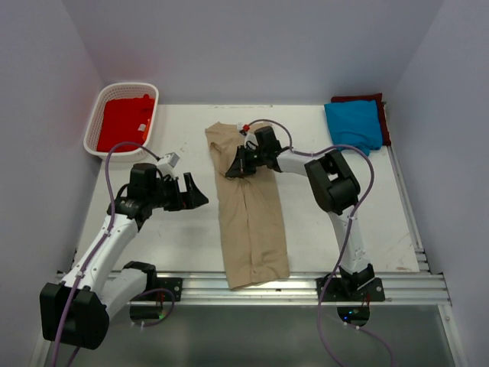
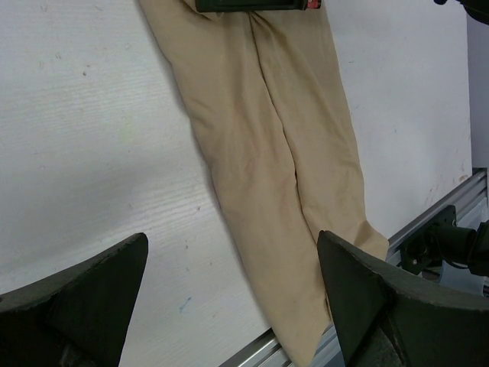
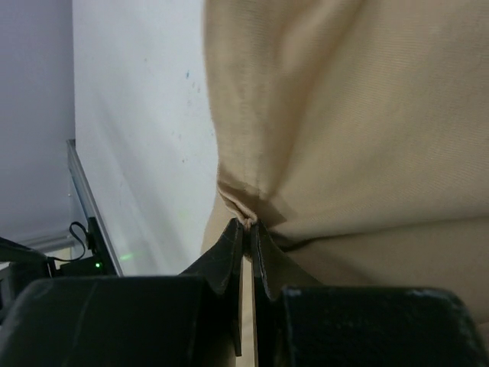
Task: Fold and stack the t-shirts
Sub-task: Grab the bottom of the folded rectangular tshirt with both arms
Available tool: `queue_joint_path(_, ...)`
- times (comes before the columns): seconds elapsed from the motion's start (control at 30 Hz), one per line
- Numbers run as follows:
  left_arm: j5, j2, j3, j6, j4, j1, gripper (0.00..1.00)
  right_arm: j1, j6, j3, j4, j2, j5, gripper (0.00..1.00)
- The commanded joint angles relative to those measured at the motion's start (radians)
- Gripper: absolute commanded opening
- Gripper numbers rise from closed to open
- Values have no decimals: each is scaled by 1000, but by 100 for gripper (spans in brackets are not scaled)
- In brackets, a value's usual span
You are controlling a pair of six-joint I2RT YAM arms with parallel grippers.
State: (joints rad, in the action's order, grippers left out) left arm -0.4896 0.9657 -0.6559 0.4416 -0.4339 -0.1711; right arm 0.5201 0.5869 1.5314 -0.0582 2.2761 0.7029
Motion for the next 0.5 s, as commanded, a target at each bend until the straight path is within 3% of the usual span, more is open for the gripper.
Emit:
queue_joint_path(0.0,2,-13,12,-6,43,-2,96,21,-19,30,31,22,37,0)
queue_joint_path(0.03,2,-15,12,-6,43,-2,96,23,-19,32,31,25,38,0)
queue_joint_path(0.07,5,-13,12,-6,43,-2,96,30,-27,35,38,26,38,27)
queue_joint_path(0.17,6,-15,9,-3,43,-2,96,37,-36,29,38,16,26,63)
queue_joint_path(0.2,8,-15,9,-1,44,-2,96,40,-36,18,34,11,24,69)
queue_joint_path(0.27,13,-15,7,2,46,-4,96,38,-29,4,14,-6,30,73)
queue_joint_path(0.47,-1,10,-7,23,92,-2,95,35,10,-24,-69,-67,44,74)
